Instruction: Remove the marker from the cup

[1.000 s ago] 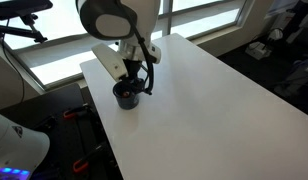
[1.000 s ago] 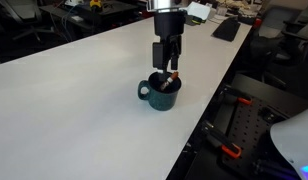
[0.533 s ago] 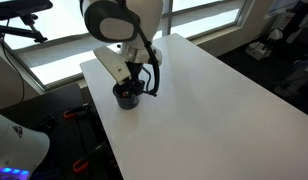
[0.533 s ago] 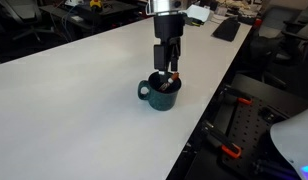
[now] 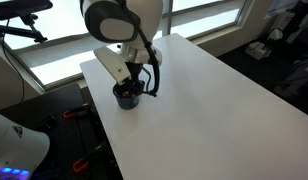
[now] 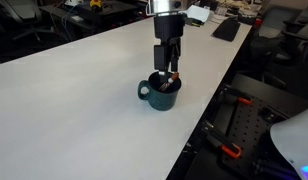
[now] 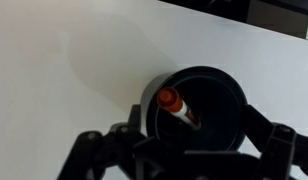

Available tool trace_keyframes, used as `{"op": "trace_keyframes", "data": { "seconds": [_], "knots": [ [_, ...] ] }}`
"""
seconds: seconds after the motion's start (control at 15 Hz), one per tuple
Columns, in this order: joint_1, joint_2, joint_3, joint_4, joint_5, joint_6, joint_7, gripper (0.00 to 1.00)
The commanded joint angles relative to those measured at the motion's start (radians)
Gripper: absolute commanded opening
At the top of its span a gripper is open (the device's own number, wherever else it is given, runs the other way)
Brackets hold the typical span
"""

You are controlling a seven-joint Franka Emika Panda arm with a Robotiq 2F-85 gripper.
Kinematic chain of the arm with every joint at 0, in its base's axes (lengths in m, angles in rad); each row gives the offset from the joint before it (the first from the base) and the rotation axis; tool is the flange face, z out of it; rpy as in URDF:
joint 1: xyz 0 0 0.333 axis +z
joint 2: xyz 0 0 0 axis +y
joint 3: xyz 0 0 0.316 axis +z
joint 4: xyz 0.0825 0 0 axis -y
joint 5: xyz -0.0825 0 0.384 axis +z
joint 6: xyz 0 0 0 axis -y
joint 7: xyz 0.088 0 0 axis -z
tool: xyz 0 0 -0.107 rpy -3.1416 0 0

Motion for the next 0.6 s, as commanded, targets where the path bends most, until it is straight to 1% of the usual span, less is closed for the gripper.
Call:
{"op": "trace_keyframes", "data": {
  "seconds": [0.0,0.2,0.53],
  "knots": [
    [-0.005,-0.001,0.004,0.009,-0.008,-0.012,-0.018,1.0],
    [-0.004,0.004,0.004,0.02,-0.044,-0.022,-0.06,1.0],
    [-0.004,-0.025,0.011,0.042,-0.056,-0.023,-0.138,1.0]
  ]
}}
